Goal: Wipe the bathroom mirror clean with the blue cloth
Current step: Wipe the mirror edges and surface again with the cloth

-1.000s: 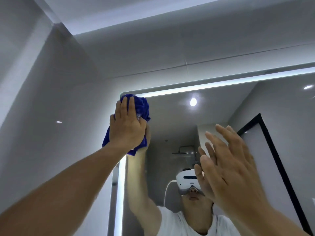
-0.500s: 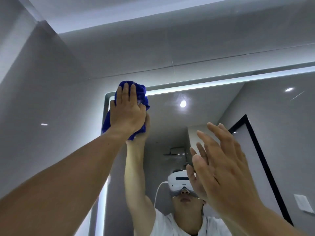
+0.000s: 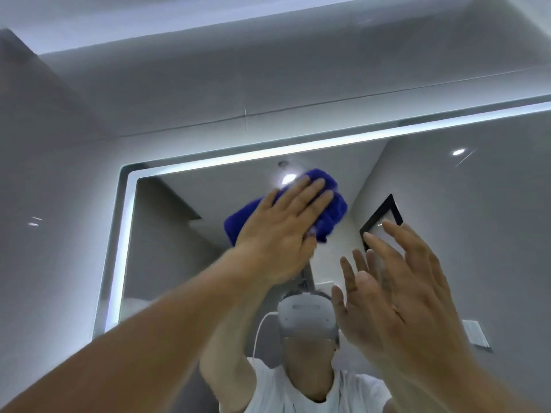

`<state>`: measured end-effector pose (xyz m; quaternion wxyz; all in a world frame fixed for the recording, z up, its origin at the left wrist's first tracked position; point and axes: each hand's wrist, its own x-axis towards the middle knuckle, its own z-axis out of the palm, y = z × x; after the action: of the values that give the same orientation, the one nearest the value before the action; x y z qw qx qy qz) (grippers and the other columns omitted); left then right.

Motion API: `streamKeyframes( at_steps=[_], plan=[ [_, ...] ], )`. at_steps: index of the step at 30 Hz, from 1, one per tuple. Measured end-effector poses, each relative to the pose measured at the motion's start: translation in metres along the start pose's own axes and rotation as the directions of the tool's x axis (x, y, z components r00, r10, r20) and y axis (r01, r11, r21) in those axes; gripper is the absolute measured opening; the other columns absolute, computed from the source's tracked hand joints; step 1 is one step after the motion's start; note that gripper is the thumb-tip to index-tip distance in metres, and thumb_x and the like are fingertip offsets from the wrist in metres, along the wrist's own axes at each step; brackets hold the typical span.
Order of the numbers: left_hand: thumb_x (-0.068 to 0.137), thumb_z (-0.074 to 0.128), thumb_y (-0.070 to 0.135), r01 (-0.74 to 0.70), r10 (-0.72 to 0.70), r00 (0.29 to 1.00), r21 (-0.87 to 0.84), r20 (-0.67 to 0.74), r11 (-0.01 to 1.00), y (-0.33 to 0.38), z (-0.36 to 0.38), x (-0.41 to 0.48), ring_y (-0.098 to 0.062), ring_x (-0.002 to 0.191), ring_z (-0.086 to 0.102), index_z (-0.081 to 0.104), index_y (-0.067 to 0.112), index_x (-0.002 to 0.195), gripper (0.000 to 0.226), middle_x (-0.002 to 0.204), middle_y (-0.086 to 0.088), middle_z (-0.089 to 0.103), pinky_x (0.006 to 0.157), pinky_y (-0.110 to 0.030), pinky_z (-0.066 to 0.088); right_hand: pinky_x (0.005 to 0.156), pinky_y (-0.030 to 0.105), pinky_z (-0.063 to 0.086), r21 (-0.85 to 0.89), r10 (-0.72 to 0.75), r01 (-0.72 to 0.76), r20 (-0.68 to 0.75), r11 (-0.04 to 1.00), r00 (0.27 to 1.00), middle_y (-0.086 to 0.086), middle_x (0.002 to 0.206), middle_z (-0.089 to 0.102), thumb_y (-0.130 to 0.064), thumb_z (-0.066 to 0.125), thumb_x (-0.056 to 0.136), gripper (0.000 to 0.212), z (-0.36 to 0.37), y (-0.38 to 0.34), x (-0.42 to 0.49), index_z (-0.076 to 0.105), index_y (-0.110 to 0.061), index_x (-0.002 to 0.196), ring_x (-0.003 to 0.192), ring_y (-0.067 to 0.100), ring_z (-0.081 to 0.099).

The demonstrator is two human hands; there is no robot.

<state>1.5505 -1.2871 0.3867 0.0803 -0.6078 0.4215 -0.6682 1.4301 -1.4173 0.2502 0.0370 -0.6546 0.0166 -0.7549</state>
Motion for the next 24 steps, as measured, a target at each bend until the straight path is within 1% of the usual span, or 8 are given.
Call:
streamKeyframes(
  at_steps=[4, 8, 11, 14, 16, 18, 21, 24],
  plan=[
    [0.093, 0.045, 0.049, -0.211, 0.211, 0.977, 0.052, 0.012, 0.976, 0.051, 0.017, -0.092, -0.022, 0.151, 0.006, 0.013, 0.028, 0.155, 0.073, 0.163, 0.001, 0.006, 0.119, -0.051, 0.015, 0.111, 0.046, 0.029, 0.020, 0.040, -0.040, 0.022, 0.999, 0.999, 0.000, 0.152, 0.034, -0.044, 0.035, 0.092, 0.052, -0.002, 0.008, -0.012, 0.049, -0.020, 0.135, 0.143, 0.020, 0.028],
    [0.090, 0.052, 0.052, -0.413, 0.404, 0.908, 0.083, 0.112, 0.907, 0.044, 0.019, -0.143, -0.023, 0.151, 0.010, 0.019, 0.031, 0.155, 0.076, 0.163, 0.004, 0.016, 0.114, -0.049, 0.030, 0.109, 0.039, 0.022, 0.005, 0.046, -0.046, 0.043, 0.999, 0.998, -0.004, 0.153, 0.032, -0.047, 0.029, 0.089, 0.056, 0.000, 0.006, -0.015, 0.051, -0.021, 0.134, 0.143, 0.015, 0.025],
    [0.091, 0.044, 0.053, -0.287, 0.286, 0.955, 0.011, 0.080, 0.958, 0.013, 0.008, -0.121, -0.022, 0.149, 0.021, 0.021, 0.030, 0.155, 0.072, 0.161, 0.002, 0.023, 0.111, -0.050, 0.037, 0.107, 0.040, 0.023, 0.011, 0.009, -0.009, 0.000, 1.000, 1.000, -0.006, 0.150, 0.032, -0.043, 0.034, 0.089, 0.052, -0.005, 0.005, -0.011, 0.052, -0.021, 0.132, 0.142, 0.014, 0.025],
    [0.094, 0.036, 0.048, 0.027, -0.026, 0.999, -0.040, 0.024, 0.999, -0.026, -0.004, -0.062, -0.025, 0.148, 0.022, 0.028, 0.022, 0.153, 0.064, 0.160, -0.002, 0.026, 0.110, -0.052, 0.035, 0.106, 0.040, 0.023, 0.032, -0.013, 0.014, -0.056, 0.999, 0.998, -0.005, 0.148, 0.034, -0.040, 0.036, 0.089, 0.050, -0.015, 0.005, -0.004, 0.053, -0.020, 0.132, 0.141, 0.015, 0.026],
    [0.097, 0.031, 0.042, 0.275, -0.278, 0.960, -0.110, -0.016, 0.955, -0.043, -0.010, -0.010, -0.022, 0.150, 0.012, 0.020, 0.022, 0.155, 0.062, 0.163, -0.001, 0.015, 0.115, -0.049, 0.026, 0.106, 0.041, 0.026, 0.021, -0.029, 0.030, -0.066, 0.999, 0.997, -0.003, 0.148, 0.035, -0.039, 0.037, 0.089, 0.050, -0.019, 0.004, -0.002, 0.054, -0.019, 0.131, 0.140, 0.019, 0.030],
    [0.099, 0.032, 0.036, 0.426, -0.434, 0.901, -0.199, -0.001, 0.883, -0.043, -0.014, 0.043, -0.021, 0.151, 0.004, 0.011, 0.024, 0.156, 0.062, 0.164, 0.002, 0.007, 0.117, -0.048, 0.019, 0.104, 0.043, 0.029, -0.008, -0.045, 0.045, -0.068, 0.999, 0.997, 0.003, 0.146, 0.041, -0.038, 0.040, 0.088, 0.050, -0.022, 0.004, -0.002, 0.058, -0.015, 0.128, 0.137, 0.026, 0.037],
    [0.100, 0.030, 0.037, 0.465, -0.479, 0.878, -0.226, -0.006, 0.856, -0.016, -0.012, 0.090, -0.020, 0.151, 0.000, 0.008, 0.026, 0.156, 0.061, 0.164, 0.004, 0.003, 0.118, -0.050, 0.017, 0.104, 0.045, 0.032, -0.024, -0.046, 0.045, -0.054, 0.999, 0.997, 0.008, 0.145, 0.044, -0.038, 0.042, 0.086, 0.052, -0.027, 0.009, -0.005, 0.060, -0.011, 0.126, 0.137, 0.029, 0.038],
    [0.101, 0.023, 0.041, 0.311, -0.318, 0.947, -0.117, -0.046, 0.943, 0.024, -0.005, 0.081, -0.020, 0.151, 0.001, 0.008, 0.026, 0.156, 0.059, 0.165, 0.004, 0.005, 0.118, -0.049, 0.017, 0.111, 0.026, 0.012, -0.003, 0.025, -0.025, 0.002, 1.000, 1.000, -0.005, 0.152, 0.031, -0.045, 0.033, 0.090, 0.055, -0.037, 0.011, -0.009, 0.052, -0.020, 0.136, 0.145, 0.004, 0.014]
  ],
)
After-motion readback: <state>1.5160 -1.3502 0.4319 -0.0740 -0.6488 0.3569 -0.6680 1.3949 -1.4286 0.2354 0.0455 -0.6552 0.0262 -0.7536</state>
